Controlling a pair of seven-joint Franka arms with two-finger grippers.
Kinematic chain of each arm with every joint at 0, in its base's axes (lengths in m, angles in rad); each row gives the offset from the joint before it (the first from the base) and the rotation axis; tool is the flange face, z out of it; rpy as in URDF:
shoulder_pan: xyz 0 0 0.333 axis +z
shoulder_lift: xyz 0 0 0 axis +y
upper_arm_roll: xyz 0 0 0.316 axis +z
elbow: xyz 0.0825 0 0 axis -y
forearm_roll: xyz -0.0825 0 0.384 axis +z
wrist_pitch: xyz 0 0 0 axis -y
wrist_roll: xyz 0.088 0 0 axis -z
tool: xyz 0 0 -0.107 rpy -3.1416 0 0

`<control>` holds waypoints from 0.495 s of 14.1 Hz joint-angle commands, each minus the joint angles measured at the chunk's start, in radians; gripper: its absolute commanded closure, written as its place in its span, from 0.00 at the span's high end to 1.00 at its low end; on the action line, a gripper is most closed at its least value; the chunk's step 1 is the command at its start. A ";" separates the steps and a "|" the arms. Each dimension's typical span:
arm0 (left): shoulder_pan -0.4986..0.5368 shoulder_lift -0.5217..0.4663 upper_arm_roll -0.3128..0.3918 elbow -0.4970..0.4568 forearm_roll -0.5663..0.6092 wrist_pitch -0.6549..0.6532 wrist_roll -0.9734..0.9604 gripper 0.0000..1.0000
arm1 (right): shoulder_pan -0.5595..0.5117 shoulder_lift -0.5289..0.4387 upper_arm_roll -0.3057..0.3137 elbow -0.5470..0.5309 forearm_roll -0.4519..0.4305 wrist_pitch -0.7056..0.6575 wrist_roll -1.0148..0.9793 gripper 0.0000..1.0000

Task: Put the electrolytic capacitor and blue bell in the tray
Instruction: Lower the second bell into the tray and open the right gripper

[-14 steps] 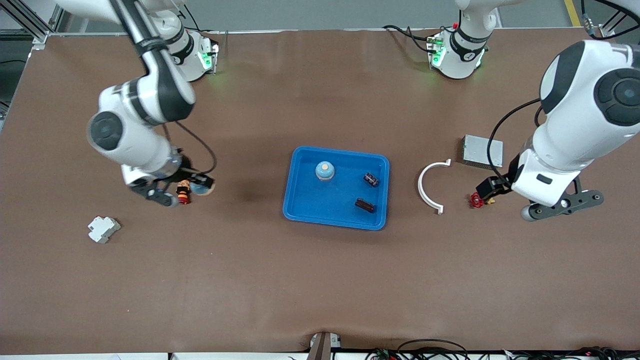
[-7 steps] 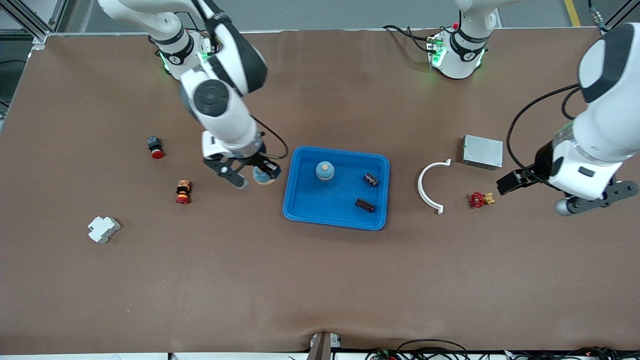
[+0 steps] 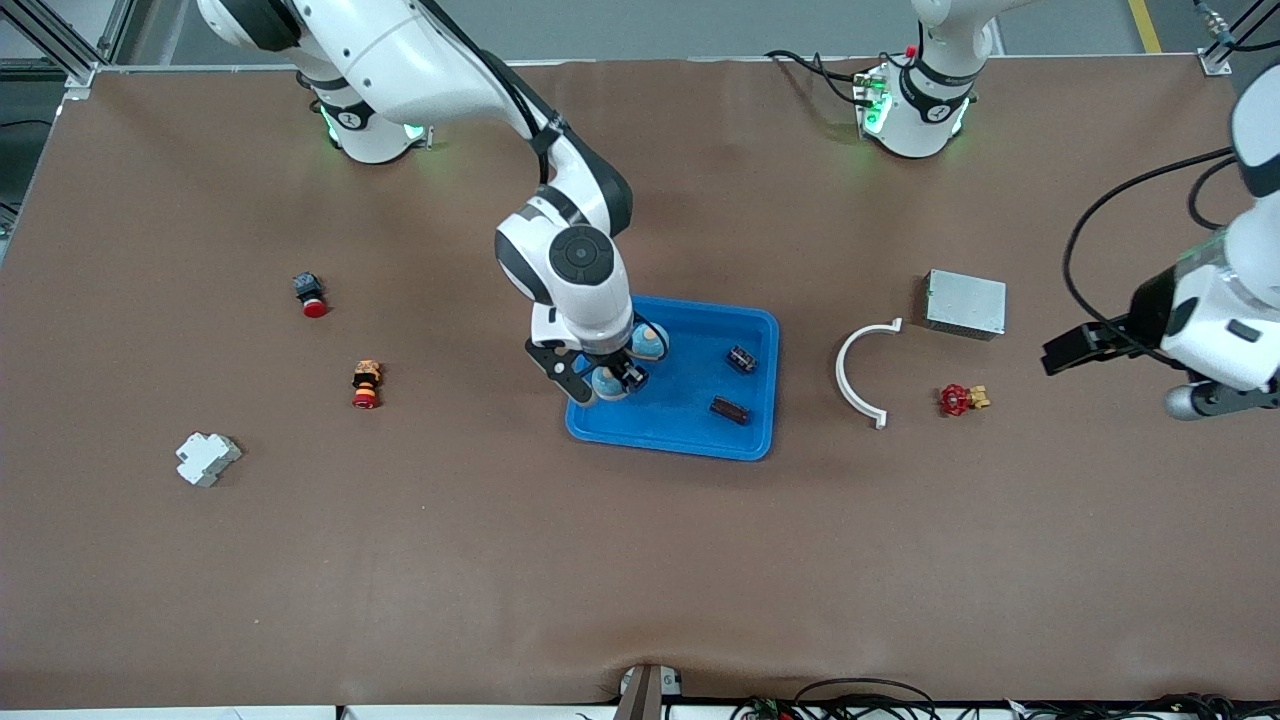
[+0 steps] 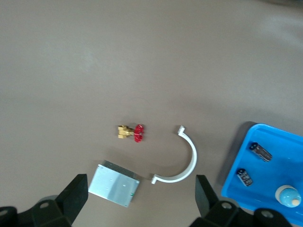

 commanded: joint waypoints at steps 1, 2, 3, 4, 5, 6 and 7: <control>0.012 -0.043 0.002 -0.006 -0.013 -0.036 0.069 1.00 | 0.013 0.019 -0.008 0.038 -0.026 -0.014 0.052 0.00; 0.012 -0.047 0.002 -0.006 -0.013 -0.047 0.087 1.00 | 0.017 0.021 -0.008 0.038 -0.026 -0.010 0.058 0.00; 0.012 -0.059 0.002 -0.007 -0.013 -0.059 0.092 1.00 | 0.017 0.025 -0.008 0.038 -0.026 -0.002 0.066 0.00; 0.012 -0.073 0.002 -0.009 -0.022 -0.088 0.109 1.00 | 0.017 0.033 -0.008 0.040 -0.026 0.004 0.081 0.00; 0.021 -0.084 0.002 -0.012 -0.034 -0.119 0.121 1.00 | 0.019 0.050 -0.008 0.055 -0.026 0.012 0.095 0.00; 0.030 -0.089 0.000 -0.012 -0.039 -0.123 0.121 1.00 | 0.029 0.071 -0.010 0.078 -0.027 0.010 0.101 0.00; 0.030 -0.104 0.000 -0.015 -0.039 -0.127 0.123 1.00 | 0.040 0.088 -0.015 0.099 -0.027 0.009 0.103 0.00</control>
